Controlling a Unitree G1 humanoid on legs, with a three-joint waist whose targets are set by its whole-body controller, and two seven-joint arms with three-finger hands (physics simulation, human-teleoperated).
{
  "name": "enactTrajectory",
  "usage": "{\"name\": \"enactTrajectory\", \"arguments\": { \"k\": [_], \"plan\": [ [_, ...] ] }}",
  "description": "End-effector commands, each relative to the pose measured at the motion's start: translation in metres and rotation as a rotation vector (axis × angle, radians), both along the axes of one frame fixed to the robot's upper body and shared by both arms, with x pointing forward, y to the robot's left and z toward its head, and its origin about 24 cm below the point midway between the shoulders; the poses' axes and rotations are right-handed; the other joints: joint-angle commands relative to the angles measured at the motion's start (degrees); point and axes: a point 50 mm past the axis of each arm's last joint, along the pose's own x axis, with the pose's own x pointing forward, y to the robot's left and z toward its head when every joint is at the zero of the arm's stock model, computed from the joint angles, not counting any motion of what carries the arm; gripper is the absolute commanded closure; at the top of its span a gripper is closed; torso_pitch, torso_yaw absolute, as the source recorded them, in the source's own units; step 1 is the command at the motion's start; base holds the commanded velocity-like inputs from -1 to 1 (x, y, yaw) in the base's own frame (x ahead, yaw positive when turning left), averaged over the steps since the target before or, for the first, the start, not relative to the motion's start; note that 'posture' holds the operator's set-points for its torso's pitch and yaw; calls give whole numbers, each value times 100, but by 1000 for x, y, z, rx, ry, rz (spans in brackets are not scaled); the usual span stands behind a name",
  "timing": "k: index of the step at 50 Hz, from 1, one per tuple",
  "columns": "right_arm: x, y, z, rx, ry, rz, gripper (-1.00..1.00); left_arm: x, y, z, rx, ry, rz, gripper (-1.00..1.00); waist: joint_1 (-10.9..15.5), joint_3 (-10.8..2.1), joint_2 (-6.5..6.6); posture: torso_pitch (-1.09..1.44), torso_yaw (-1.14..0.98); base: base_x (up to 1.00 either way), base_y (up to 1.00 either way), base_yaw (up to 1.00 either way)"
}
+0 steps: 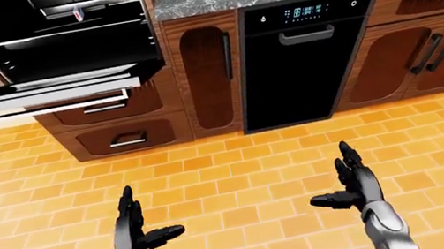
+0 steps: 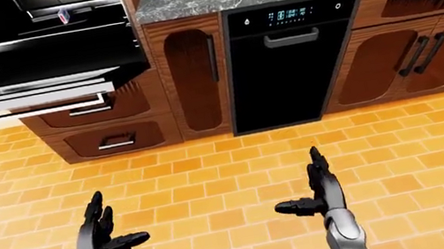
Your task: Close the oven door.
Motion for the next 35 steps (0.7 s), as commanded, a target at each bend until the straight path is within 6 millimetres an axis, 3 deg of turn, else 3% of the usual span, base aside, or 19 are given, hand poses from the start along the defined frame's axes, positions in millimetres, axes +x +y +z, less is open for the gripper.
{"name": "enactTrajectory", "arguments": {
  "k": [1, 7, 12, 22, 23, 35],
  "plan": [
    [2, -12, 1, -25, -93, -20, -100, 5, 5, 13, 71, -145, -5, -100, -8, -98, 13, 0, 0, 0, 0, 0],
    [-32, -23, -33, -49, 38, -65, -100, -23, 12, -13, 121, -36, 24, -100, -30, -78, 12, 0, 0, 0, 0, 0],
    [-53, -28, -44, -80, 106, -90, -100, -49, 14, -35, 87, 100, 71, -100, -32, -13, 22, 0, 0, 0, 0, 0],
    [-102, -45, -65, -104, 260, -185, -100, -81, 26, -50, 79, 199, 161, -100, -24, 58, -11, 0, 0, 0, 0, 0],
    [-126, -39, -78, -119, 360, -181, -100, -112, 17, -65, 101, 276, 146, -100, -21, 64, -14, 0, 0, 0, 0, 0],
    [-131, -39, -80, -126, 382, -175, -100, -113, 24, -64, 98, 297, 164, -100, -29, 117, -22, 0, 0, 0, 0, 0]
  ]
}}
